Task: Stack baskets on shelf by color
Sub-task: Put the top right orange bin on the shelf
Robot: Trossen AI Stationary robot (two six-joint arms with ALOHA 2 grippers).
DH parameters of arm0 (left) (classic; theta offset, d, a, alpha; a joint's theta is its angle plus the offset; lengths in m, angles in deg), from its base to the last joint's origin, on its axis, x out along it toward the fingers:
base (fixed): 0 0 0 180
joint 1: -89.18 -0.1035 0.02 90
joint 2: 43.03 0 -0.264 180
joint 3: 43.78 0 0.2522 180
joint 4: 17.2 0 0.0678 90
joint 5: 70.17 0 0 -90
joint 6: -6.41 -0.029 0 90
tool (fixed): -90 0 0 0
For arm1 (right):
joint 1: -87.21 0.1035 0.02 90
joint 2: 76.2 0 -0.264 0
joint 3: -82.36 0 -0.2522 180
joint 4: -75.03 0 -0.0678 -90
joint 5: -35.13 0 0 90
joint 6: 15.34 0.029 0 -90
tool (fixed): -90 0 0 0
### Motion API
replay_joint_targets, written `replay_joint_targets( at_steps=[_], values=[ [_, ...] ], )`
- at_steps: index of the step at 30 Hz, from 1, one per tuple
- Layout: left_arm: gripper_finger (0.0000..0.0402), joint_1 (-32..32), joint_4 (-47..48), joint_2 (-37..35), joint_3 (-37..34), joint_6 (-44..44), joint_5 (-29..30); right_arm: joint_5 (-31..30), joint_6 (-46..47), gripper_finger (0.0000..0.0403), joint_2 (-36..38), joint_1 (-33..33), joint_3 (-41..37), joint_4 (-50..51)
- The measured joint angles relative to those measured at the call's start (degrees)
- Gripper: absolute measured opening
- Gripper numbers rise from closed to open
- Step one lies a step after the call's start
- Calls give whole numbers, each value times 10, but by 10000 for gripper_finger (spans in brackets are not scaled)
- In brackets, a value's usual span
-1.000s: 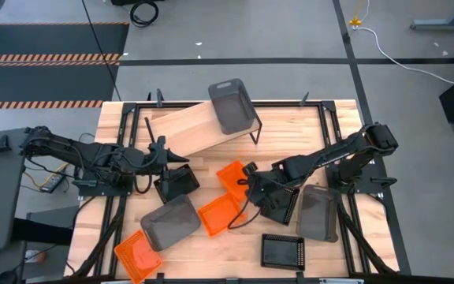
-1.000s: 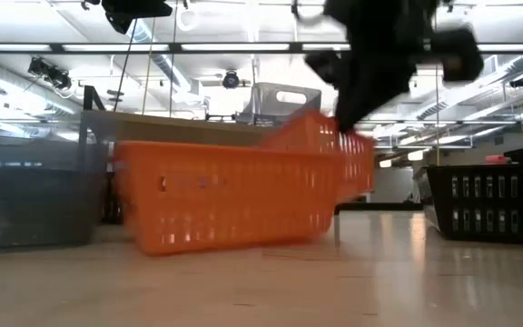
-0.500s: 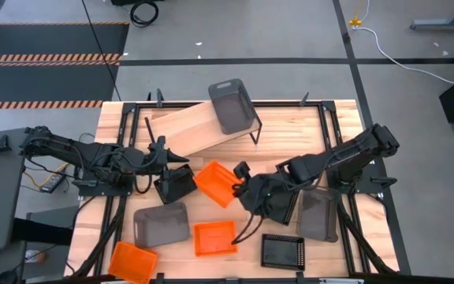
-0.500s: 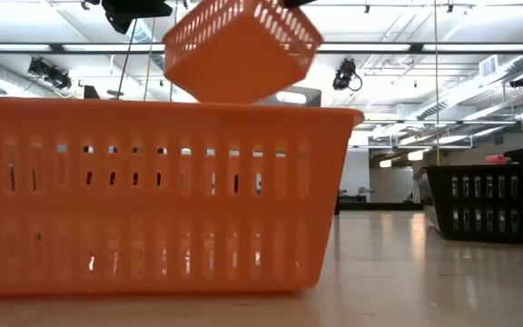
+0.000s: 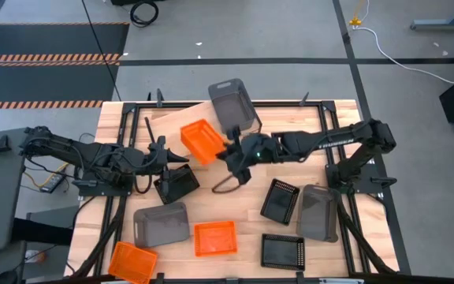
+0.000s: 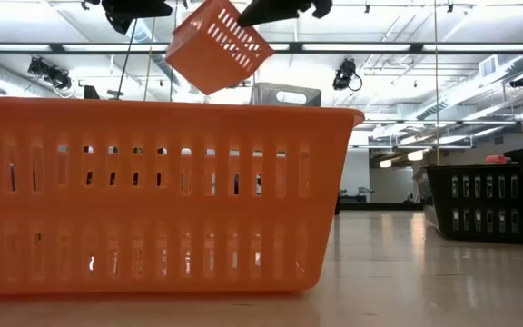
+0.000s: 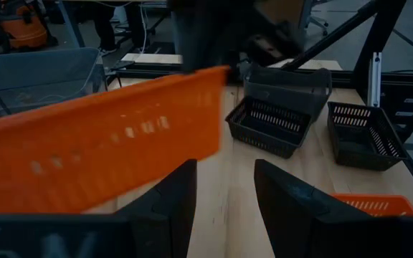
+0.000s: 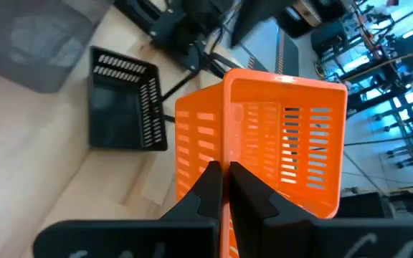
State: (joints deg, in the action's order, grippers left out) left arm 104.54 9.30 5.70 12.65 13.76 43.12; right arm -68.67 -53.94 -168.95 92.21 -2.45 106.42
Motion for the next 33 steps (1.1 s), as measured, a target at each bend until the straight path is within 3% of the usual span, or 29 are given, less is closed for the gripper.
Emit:
replay_joint_targets(
  at_steps=[5, 15, 20, 33],
  values=[
    [148, 0, 0, 0, 0, 0, 0, 59, 23, 18, 0, -33, 0, -15],
    [148, 0, 0, 0, 0, 0, 0, 112, 46, 27, 0, -71, -14, -24],
    [148, 0, 0, 0, 0, 0, 0, 140, 45, 31, 0, -79, -44, -75],
    [149, 0, 0, 0, 0, 11, 0, 150, 46, 121, 0, -82, -60, -104]
  ],
)
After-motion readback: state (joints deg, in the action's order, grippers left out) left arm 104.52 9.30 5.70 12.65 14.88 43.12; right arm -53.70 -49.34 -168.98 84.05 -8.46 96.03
